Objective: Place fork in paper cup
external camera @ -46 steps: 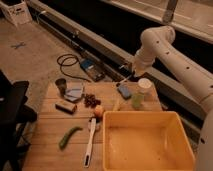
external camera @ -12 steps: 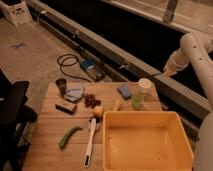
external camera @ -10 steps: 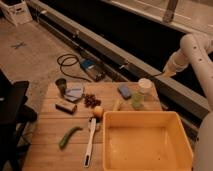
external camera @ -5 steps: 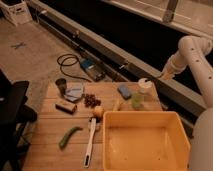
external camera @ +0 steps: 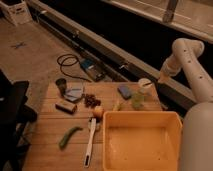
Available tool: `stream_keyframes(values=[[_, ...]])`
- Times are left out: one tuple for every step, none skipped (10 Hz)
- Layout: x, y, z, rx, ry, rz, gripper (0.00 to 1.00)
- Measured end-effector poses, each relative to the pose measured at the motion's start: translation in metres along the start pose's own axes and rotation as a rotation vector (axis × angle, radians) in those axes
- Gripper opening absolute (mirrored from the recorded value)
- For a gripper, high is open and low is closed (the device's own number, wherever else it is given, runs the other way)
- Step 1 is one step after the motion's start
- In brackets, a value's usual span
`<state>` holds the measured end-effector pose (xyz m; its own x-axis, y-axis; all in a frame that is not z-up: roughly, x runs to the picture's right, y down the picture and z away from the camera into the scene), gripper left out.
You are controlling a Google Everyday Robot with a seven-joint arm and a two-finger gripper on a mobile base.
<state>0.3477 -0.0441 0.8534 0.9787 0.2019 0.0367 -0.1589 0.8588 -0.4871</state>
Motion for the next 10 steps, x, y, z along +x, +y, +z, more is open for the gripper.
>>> stream_keyframes(values=[[-0.002, 0.0, 0.004, -0.009, 0.001, -0.007, 0.0], [-0.004, 0.001, 0.009, -0.023, 0.004, -0.016, 0.0], [-0.006, 0.0, 0.013, -0.034, 0.006, -0.026, 0.0], [-0.007, 0.0, 0.015, -0.045, 0.01, -0.033, 0.0], [-0.009, -0.002, 0.02, -0.059, 0.016, -0.048, 0.0], [-0.011, -0.005, 0.023, -0.069, 0.022, -0.061, 0.0], [-0.012, -0.006, 0.028, -0.086, 0.031, -0.073, 0.0], [-0.014, -0.006, 0.032, -0.1, 0.038, -0.086, 0.0], [-0.018, -0.008, 0.037, -0.116, 0.047, -0.106, 0.0], [-0.021, -0.01, 0.04, -0.125, 0.052, -0.119, 0.0]])
